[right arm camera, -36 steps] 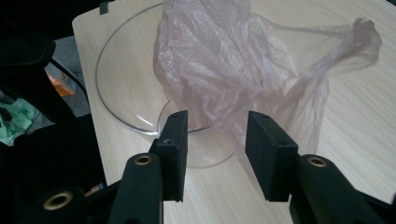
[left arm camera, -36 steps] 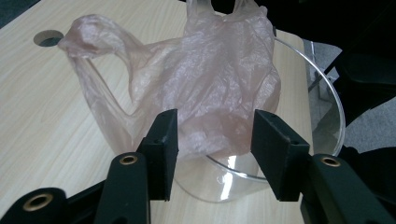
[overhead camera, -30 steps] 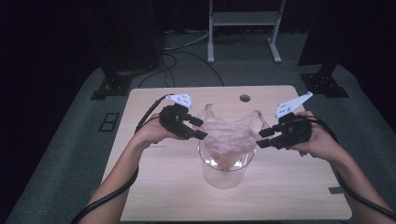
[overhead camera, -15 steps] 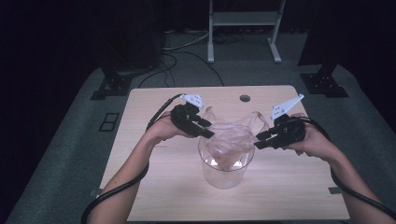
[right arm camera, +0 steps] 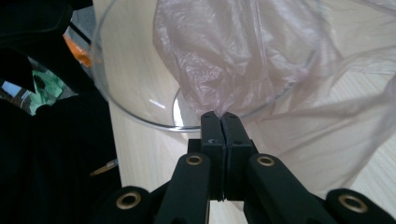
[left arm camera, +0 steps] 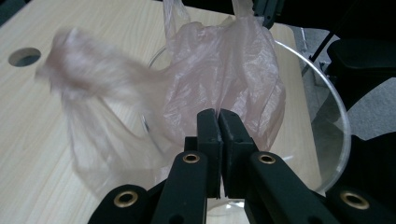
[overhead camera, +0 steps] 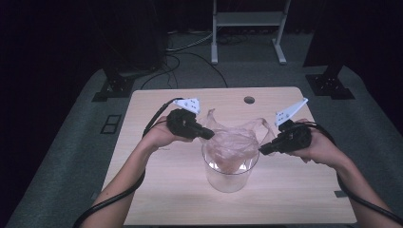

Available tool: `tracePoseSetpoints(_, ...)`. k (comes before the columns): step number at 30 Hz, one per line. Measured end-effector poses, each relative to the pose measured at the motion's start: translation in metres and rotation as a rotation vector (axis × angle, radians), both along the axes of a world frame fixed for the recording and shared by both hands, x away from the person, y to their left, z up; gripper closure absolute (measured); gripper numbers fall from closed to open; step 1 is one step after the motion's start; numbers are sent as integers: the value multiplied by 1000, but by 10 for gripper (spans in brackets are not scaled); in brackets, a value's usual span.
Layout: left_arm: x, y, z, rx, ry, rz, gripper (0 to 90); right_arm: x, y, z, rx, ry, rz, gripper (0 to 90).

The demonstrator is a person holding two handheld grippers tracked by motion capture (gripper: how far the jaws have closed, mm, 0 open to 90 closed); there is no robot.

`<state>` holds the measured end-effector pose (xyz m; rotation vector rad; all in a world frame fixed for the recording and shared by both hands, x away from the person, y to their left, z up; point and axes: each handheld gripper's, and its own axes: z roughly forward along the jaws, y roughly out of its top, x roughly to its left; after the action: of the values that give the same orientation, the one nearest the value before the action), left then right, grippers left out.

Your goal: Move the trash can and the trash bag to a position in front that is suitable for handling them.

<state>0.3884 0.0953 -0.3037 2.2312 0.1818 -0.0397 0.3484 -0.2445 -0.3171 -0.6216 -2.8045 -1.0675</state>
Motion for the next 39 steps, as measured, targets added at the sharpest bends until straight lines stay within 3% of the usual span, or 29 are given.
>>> tracePoseSetpoints(7, -30, 17, 3, -33, -21, -55, 875, -23, 8, 10, -15, -24, 64, 900)
tracePoseSetpoints(10, -46, 23, -6, -48, -16, -85, 876, -33, 14, 7, -43, -14, 101, 900)
tracePoseSetpoints(13, -59, 28, -17, -85, 16, -113, 878, -42, 20, 3, -64, 3, 134, 900)
tracePoseSetpoints(17, -72, 30, -33, -87, 40, -158, 879, -48, 27, -5, -90, 17, 162, 900)
tracePoseSetpoints(20, -71, 29, -47, -47, 51, -160, 880, -47, 31, -11, -109, 33, 168, 900)
tracePoseSetpoints(24, -65, 26, -57, -40, 58, -148, 884, -43, 34, -19, -117, 44, 165, 900)
tracePoseSetpoints(31, -60, 18, -68, -40, 64, -161, 889, -37, 35, -29, -113, 58, 161, 900)
tracePoseSetpoints(34, -61, 20, -66, -28, 64, -149, 880, -37, 34, -30, -109, 53, 152, 900)
tracePoseSetpoints(36, -63, 23, -61, -9, 63, -159, 801, -40, 32, -28, -101, 70, 155, 871)
tracePoseSetpoints(39, -66, 30, -52, -1, 66, -137, 698, -45, 23, -22, -75, 44, 133, 814)
